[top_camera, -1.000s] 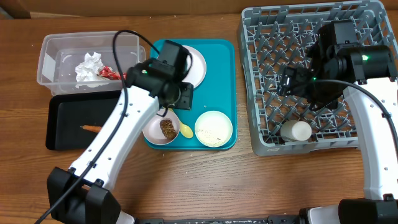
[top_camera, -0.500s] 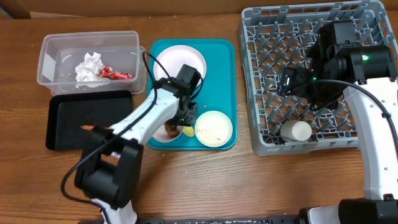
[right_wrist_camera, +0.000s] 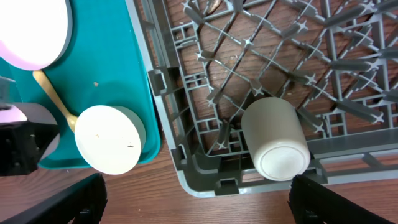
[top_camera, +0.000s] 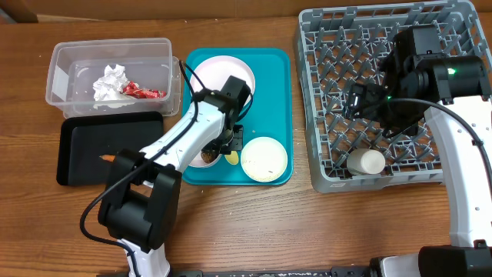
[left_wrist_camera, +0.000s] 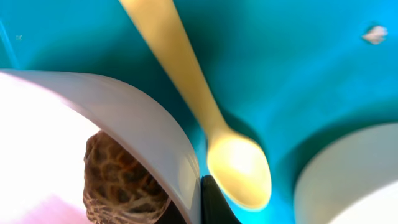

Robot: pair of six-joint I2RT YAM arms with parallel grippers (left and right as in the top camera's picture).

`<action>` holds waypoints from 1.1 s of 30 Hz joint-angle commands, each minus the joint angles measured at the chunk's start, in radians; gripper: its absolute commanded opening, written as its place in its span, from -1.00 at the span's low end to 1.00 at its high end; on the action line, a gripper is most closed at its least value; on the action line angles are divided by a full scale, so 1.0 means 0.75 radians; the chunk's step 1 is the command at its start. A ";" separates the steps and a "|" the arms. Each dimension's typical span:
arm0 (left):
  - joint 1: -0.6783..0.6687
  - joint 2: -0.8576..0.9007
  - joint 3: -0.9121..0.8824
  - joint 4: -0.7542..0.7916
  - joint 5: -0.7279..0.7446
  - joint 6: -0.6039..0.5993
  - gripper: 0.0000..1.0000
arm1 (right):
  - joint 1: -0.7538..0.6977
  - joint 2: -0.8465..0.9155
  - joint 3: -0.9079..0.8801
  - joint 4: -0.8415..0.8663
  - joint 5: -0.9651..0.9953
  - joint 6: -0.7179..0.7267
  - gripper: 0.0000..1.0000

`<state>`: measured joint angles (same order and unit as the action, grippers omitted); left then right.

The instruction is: Sort waste into correct bins and load items into the dishwasher

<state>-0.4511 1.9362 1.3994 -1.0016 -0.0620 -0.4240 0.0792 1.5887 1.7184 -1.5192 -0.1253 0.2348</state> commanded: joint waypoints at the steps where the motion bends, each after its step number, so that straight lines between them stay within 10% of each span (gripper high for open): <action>1: 0.001 0.006 0.106 -0.061 0.009 -0.014 -0.92 | 0.007 -0.013 0.004 -0.002 0.006 -0.010 0.92; 14: 0.391 -0.294 0.455 -0.569 0.104 0.092 -0.92 | 0.007 -0.013 0.004 -0.002 0.016 -0.036 0.92; 25: 1.336 -0.222 0.223 -0.336 1.403 0.745 -0.92 | 0.007 -0.013 0.004 -0.002 0.016 -0.036 0.92; 33: 1.542 0.129 0.142 -0.325 2.003 1.011 -0.91 | 0.007 -0.013 0.004 -0.024 0.016 -0.036 0.92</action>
<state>0.6861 1.9491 1.5188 -1.2438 1.2148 0.2398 0.0795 1.5887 1.7184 -1.5368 -0.1223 0.2123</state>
